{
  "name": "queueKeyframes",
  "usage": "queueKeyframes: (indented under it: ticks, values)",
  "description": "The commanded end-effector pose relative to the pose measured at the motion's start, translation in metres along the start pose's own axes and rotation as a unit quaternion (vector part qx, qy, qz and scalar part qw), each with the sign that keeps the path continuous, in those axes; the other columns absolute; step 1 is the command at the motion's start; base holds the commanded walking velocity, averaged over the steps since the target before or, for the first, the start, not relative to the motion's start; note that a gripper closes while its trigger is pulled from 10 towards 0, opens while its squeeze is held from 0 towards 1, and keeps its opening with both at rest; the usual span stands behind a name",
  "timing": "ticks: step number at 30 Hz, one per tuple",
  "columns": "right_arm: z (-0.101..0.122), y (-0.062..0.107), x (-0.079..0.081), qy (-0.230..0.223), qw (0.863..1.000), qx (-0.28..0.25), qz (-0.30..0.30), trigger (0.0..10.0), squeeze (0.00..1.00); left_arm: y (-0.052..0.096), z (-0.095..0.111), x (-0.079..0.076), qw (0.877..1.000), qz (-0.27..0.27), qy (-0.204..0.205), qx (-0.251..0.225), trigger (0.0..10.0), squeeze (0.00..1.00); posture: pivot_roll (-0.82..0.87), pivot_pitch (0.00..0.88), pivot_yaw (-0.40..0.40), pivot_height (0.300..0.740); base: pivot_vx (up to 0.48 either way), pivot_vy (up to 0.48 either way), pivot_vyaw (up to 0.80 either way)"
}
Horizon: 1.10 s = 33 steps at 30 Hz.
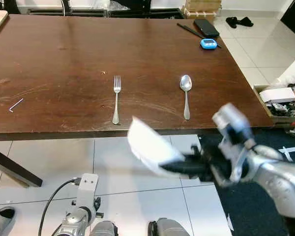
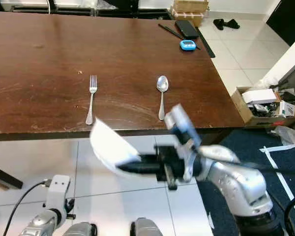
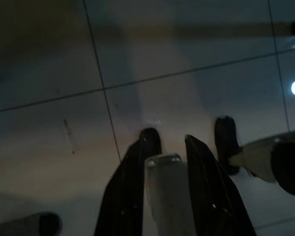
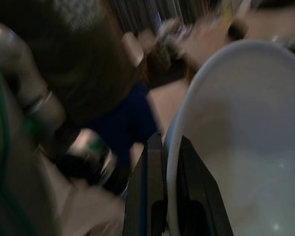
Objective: Setting the table
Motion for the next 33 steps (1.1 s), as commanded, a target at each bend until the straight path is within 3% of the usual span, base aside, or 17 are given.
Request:
queueKeyframes:
  ticks: [1,2,4,6,7,10,11,13,14,15,16,17,24,26,33]
  values:
    - [0.016,-0.003,-0.014,0.045,0.998,-0.02,-0.048,10.0,0.0,0.002,-0.008,-0.001,1.0,0.0,0.005,0.01,10.0,0.0,0.02,0.068,-0.006,0.74,0.0,0.0,0.0]
    - [0.016,-0.003,-0.014,0.045,0.998,-0.02,-0.048,10.0,0.0,0.002,-0.008,-0.001,1.0,0.0,0.005,0.01,10.0,0.0,0.02,0.068,-0.006,0.74,0.0,0.0,0.0]
    - [0.022,-0.008,-0.033,0.097,0.99,-0.009,-0.103,10.0,0.0,0.002,-0.009,0.0,1.0,0.003,0.005,0.009,10.0,0.0,0.02,0.067,-0.006,0.74,0.0,0.0,0.0]
    - [0.023,-0.009,-0.039,0.115,0.986,0.0,-0.12,10.0,0.0,0.002,-0.009,0.001,1.0,0.004,0.005,0.009,10.0,0.0,0.02,0.067,-0.006,0.74,0.0,0.0,0.0]
    - [0.023,-0.011,-0.05,0.139,0.979,0.015,-0.148,10.0,0.0,0.002,-0.009,0.001,1.0,0.005,0.005,0.008,10.0,0.0,0.02,0.065,-0.006,0.74,0.0,0.0,0.0]
    - [0.018,-0.014,-0.096,0.208,0.941,0.063,-0.261,10.0,0.0,0.002,-0.005,0.003,1.0,0.011,0.004,-0.001,10.0,0.0,0.02,0.064,-0.013,0.74,0.0,0.0,0.0]
    - [0.018,-0.014,-0.096,0.208,0.941,0.063,-0.261,10.0,0.0,0.002,-0.005,0.003,1.0,0.011,0.004,-0.001,10.0,0.0,0.02,0.064,-0.013,0.74,0.0,0.0,0.0]
    - [0.008,-0.015,-0.11,0.255,0.917,0.111,-0.285,10.0,0.0,0.001,-0.002,0.003,1.0,0.014,0.008,-0.006,10.0,0.0,0.03,0.057,-0.016,0.74,0.0,0.0,0.0]
    - [0.008,-0.015,-0.11,0.255,0.917,0.111,-0.285,10.0,0.0,0.001,-0.002,0.003,1.0,0.014,0.008,-0.006,10.0,0.0,0.03,0.057,-0.016,0.74,0.0,0.0,0.0]
    - [-0.006,-0.016,-0.116,0.3,0.898,0.164,-0.278,10.0,0.0,0.001,-0.001,0.002,1.0,0.015,0.008,-0.009,10.0,0.0,0.03,0.051,-0.017,0.74,0.0,0.0,0.0]
    - [-0.006,-0.016,-0.116,0.3,0.898,0.164,-0.278,10.0,0.0,0.001,-0.001,0.002,1.0,0.015,0.008,-0.009,10.0,0.0,0.03,0.051,-0.017,0.74,0.0,0.0,0.0]
    - [-0.019,-0.017,-0.118,0.327,0.885,0.203,-0.261,10.0,0.0,0.001,0.001,0.003,1.0,0.016,0.004,-0.013,10.0,0.0,0.02,0.048,-0.019,0.74,0.0,0.0,0.0]
    - [-0.039,-0.018,-0.123,0.339,0.878,0.232,-0.243,10.0,0.0,0.001,0.0,0.004,1.0,0.017,-0.001,-0.009,10.0,0.0,0.02,0.055,-0.022,0.74,0.0,0.0,0.0]
    - [-0.049,-0.015,-0.127,0.357,0.868,0.246,-0.242,10.0,0.0,0.002,-0.004,0.003,1.0,0.015,-0.003,-0.007,10.0,0.0,0.02,0.066,-0.026,0.74,0.0,0.0,0.0]
    - [-0.061,-0.013,-0.139,0.369,0.858,0.27,-0.233,10.0,0.0,0.003,-0.009,-0.002,1.0,0.006,-0.015,-0.007,10.0,0.0,0.02,0.086,-0.032,0.74,0.0,0.0,0.0]
Point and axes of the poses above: a point about 5 cm out from each wrist's last joint towards the gripper, its own y axis pointing back from the gripper into the wrist, its own z axis along the axis of the wrist's last joint, x = y × z, the point moved 5 cm from there along -y, pointing out of the wrist towards the gripper, and after that the axes turned 2 degrees about -y, right-handed, at the moved point
